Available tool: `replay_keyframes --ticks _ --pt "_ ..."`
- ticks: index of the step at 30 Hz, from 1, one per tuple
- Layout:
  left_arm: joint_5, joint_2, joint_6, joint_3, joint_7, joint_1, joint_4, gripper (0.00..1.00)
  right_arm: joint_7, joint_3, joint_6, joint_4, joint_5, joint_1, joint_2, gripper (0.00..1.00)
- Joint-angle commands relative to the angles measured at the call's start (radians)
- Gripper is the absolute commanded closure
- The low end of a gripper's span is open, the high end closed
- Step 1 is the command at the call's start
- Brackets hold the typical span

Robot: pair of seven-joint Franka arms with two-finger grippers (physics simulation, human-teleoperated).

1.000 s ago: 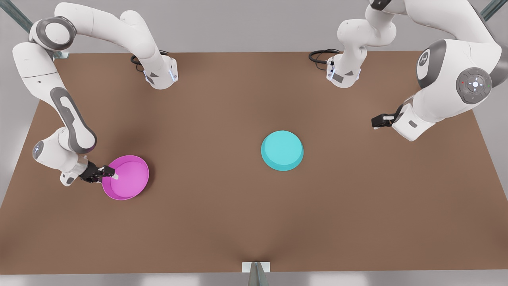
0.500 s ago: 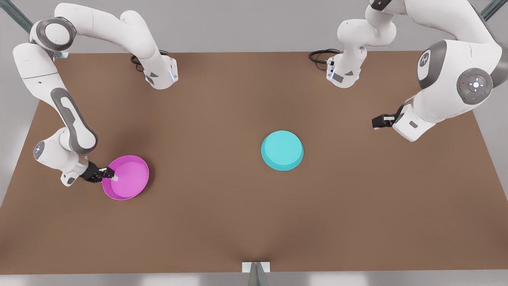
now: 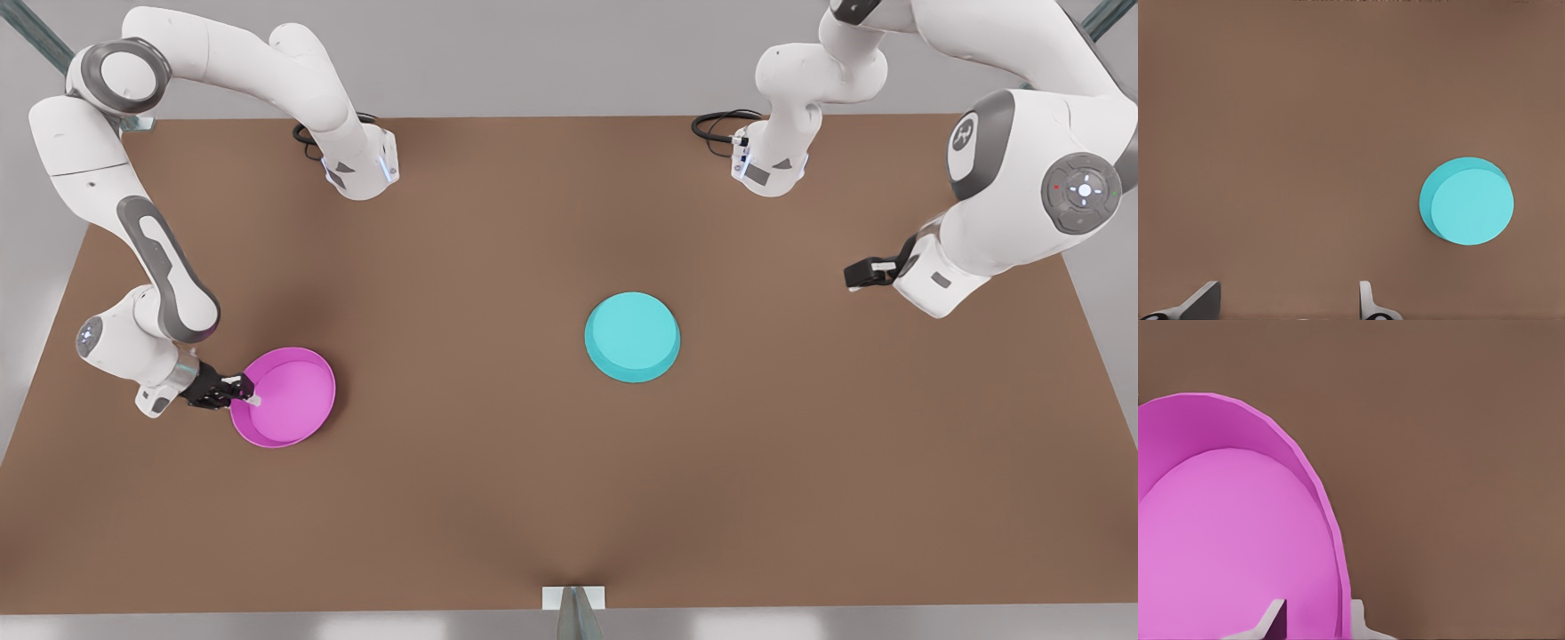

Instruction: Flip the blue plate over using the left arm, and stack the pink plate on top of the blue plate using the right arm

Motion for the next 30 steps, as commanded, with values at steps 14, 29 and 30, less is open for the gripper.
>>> replay_keyframes --ticks 14,29,30 --pt "0.001 0.001 0.002 0.0 -0.002 0.0 0.0 0.0 0.002 0.001 -0.002 0.0 -0.02 0.002 -0.004 0.79" --pt "0.0 0.001 0.003 0.0 -0.002 0.009 0.002 0.0 0.037 0.04 -0.092 -0.005 -0.015 -0.018 -0.081 0.79" --pt "0.0 0.001 0.003 0.0 -0.002 0.009 0.002 0.0 0.054 0.056 -0.101 -0.008 -0.014 -0.031 -0.088 0.79"
